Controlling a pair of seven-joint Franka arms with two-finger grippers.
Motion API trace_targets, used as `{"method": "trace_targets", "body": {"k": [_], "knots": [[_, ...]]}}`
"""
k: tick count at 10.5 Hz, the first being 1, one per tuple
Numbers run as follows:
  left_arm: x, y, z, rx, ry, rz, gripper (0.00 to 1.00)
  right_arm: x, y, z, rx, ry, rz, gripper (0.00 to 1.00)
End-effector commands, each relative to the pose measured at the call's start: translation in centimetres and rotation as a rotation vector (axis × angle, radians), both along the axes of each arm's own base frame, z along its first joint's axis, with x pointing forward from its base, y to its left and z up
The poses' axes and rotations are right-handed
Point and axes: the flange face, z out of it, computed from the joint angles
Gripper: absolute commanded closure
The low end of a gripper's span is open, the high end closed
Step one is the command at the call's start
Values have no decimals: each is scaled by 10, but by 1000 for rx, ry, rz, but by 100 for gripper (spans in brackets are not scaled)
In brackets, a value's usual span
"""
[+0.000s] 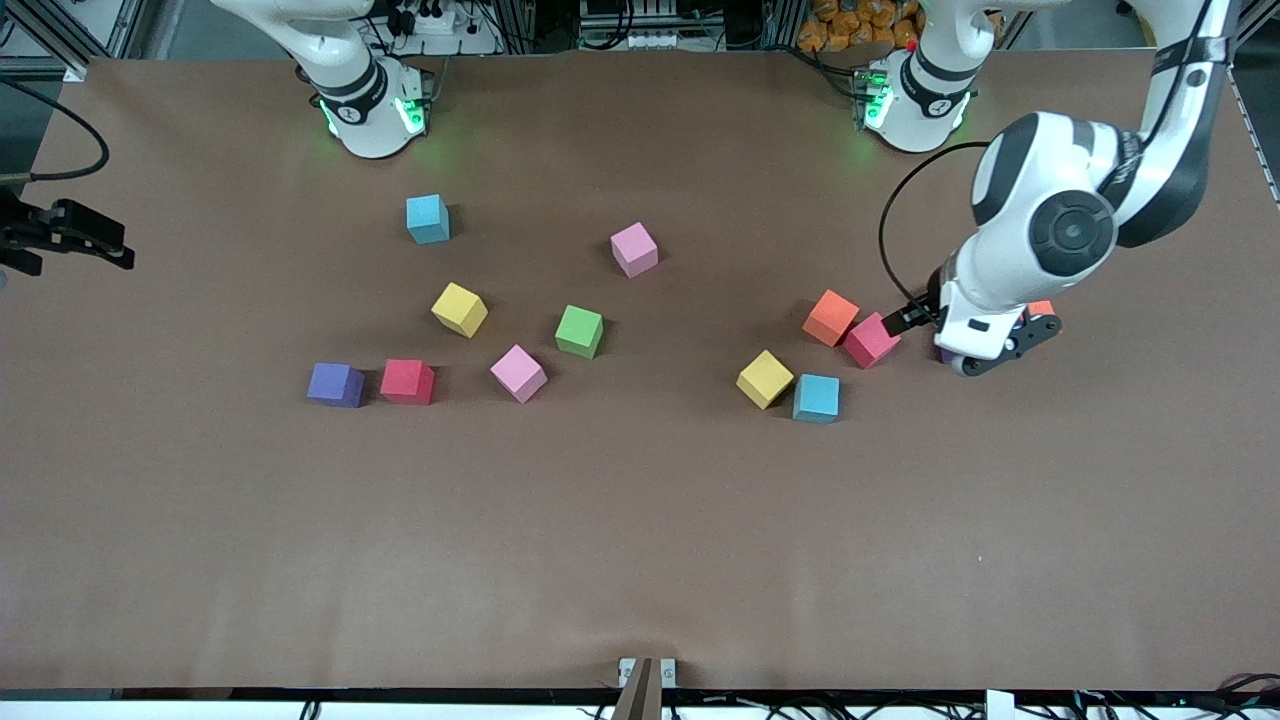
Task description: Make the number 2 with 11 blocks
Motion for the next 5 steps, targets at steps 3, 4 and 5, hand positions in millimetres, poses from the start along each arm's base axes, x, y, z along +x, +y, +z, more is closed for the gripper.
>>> {"method": "trace_targets", "body": {"k": [3, 4, 5], "knots": [[-4, -25, -44, 49, 21, 201, 0, 2, 0, -31, 14, 5, 9, 0], [-8, -24, -51, 56, 18, 244, 0, 2, 0, -45, 15, 7, 10, 0], [-12, -23, -57, 64, 16, 279, 0, 3, 0, -56, 14, 5, 11, 0]]}}
